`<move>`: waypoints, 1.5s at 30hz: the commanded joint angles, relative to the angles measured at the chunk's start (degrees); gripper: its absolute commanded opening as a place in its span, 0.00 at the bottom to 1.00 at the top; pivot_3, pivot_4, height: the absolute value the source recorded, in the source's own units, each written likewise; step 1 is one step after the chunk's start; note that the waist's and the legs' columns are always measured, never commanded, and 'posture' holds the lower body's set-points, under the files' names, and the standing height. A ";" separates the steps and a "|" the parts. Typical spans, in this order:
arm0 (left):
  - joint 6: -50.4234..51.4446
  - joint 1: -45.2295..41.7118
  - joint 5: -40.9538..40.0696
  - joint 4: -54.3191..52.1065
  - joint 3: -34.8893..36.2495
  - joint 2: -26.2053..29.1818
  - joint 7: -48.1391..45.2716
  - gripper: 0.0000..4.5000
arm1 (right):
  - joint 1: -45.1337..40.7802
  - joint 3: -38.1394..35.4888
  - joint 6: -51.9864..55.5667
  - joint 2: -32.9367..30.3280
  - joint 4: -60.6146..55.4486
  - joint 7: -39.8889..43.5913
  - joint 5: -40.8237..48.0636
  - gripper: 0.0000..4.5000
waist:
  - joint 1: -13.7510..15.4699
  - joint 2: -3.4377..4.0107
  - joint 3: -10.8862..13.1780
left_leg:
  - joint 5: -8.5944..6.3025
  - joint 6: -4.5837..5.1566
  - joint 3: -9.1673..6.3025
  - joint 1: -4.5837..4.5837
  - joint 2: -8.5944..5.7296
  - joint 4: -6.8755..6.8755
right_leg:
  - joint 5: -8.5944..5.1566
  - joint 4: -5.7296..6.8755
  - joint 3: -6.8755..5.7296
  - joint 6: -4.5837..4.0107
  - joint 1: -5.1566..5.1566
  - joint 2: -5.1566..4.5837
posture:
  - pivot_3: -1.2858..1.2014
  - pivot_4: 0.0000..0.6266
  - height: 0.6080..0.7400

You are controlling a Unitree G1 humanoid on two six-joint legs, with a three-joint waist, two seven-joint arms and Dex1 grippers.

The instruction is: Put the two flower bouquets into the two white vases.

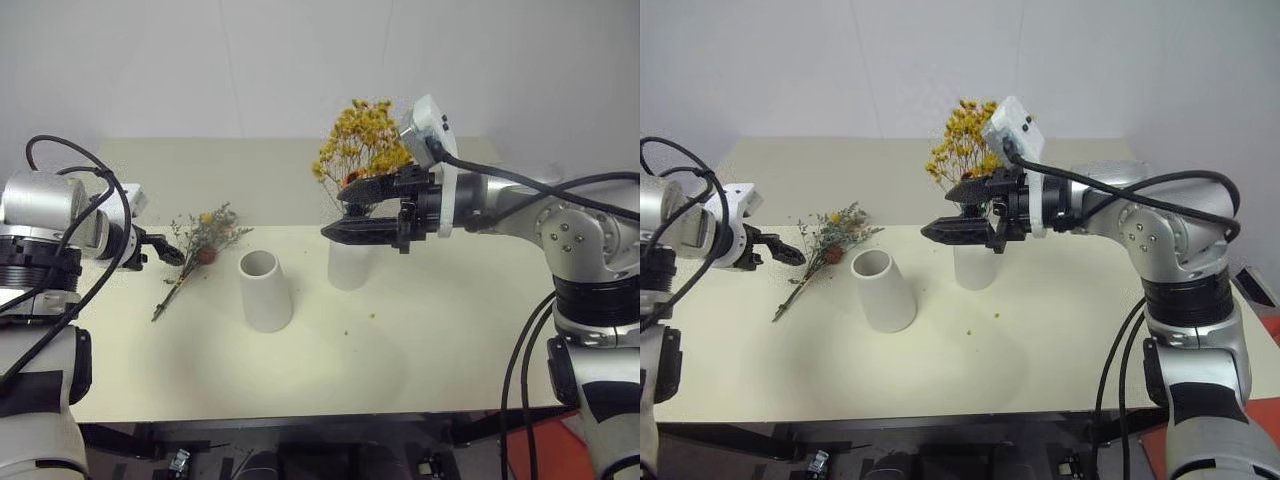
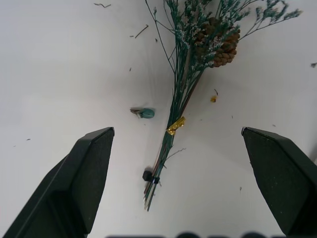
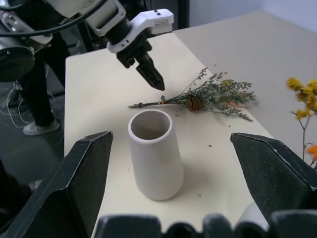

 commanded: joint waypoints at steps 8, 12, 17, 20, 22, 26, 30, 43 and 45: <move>-7.50 -3.89 3.98 12.08 -2.13 -3.92 0.54 1.00 | -0.92 -0.24 -2.13 0.11 -0.98 2.43 -2.90 1.00 | -0.10 0.00 0.00 | 0.00 0.00 0.00 -0.08 -0.01 0.00 | 0.11 0.00 0.00 -0.17 -0.06 -0.01 | 0.52 0.24 1.00; -11.01 -5.28 6.15 16.97 -1.84 -6.09 2.01 0.91 | -0.81 -0.35 -2.06 0.25 -1.03 2.69 -3.34 1.00 | -0.07 -0.01 0.00 | 0.00 0.00 0.00 -0.08 -0.02 0.00 | 0.13 0.01 -0.01 -0.19 -0.07 -0.02 | 0.52 0.24 1.00; -13.78 -6.59 7.85 21.18 -1.93 -8.14 1.84 0.59 | -0.50 -0.82 -1.45 0.17 -1.39 2.77 -3.23 1.00 | -0.13 -0.01 -0.01 | 0.00 0.00 0.00 -0.09 -0.02 0.00 | 0.13 0.01 0.00 -0.20 -0.08 -0.02 | 0.52 0.24 1.00; -14.72 -6.78 8.73 22.88 -1.99 -8.79 1.60 0.38 | -0.36 -1.12 -1.01 0.12 -1.73 2.57 -3.05 1.00 | -0.16 -0.01 -0.01 | 0.00 0.00 0.00 -0.12 -0.02 0.00 | 0.14 0.01 0.00 -0.20 -0.09 -0.02 | 0.52 0.24 1.00; -15.21 -6.79 9.34 23.80 -2.15 -9.10 1.24 0.24 | -0.21 -1.35 -0.74 0.03 -1.93 2.37 -2.92 1.00 | -0.16 -0.01 -0.01 | 0.00 0.00 0.00 -0.12 -0.03 0.00 | 0.14 0.02 0.00 -0.20 -0.09 -0.02 | 0.52 0.24 1.00; -15.58 -6.86 9.93 24.66 -2.05 -9.33 0.89 0.01 | 0.14 -1.87 -0.13 -0.18 -2.38 1.82 -2.63 1.00 | -0.15 -0.02 -0.01 | 0.00 0.00 0.00 -0.12 -0.02 0.00 | 0.14 0.01 0.00 -0.20 -0.09 -0.02 | 0.52 0.24 1.00; -16.32 -7.50 10.89 23.69 -2.28 -8.34 0.23 0.01 | 0.38 -2.21 0.29 -0.12 -2.45 1.26 -2.57 1.00 | -0.16 -0.02 -0.01 | 0.00 0.00 0.00 -0.12 -0.03 0.00 | 0.14 0.02 0.00 -0.20 -0.09 -0.02 | 0.52 0.24 1.00; -33.91 -3.97 1.47 -9.28 9.79 0.29 -12.50 0.01 | 2.61 -2.67 -1.22 0.06 -2.82 0.66 -2.82 1.00 | -0.18 -0.06 -0.01 | 0.01 -0.02 0.00 -0.81 -0.09 0.04 | 0.21 0.60 0.02 -0.25 -0.86 -0.14 | 0.52 0.24 1.00; -38.46 -0.16 -1.15 -13.99 12.27 1.03 -16.53 0.01 | 3.26 -2.52 -1.71 -0.04 -3.25 0.98 -3.01 1.00 | -0.29 -0.06 -0.01 | 0.01 -0.02 0.04 -0.78 -0.11 0.03 | 0.21 0.66 0.06 -0.26 -0.88 -0.15 | 0.52 0.24 1.00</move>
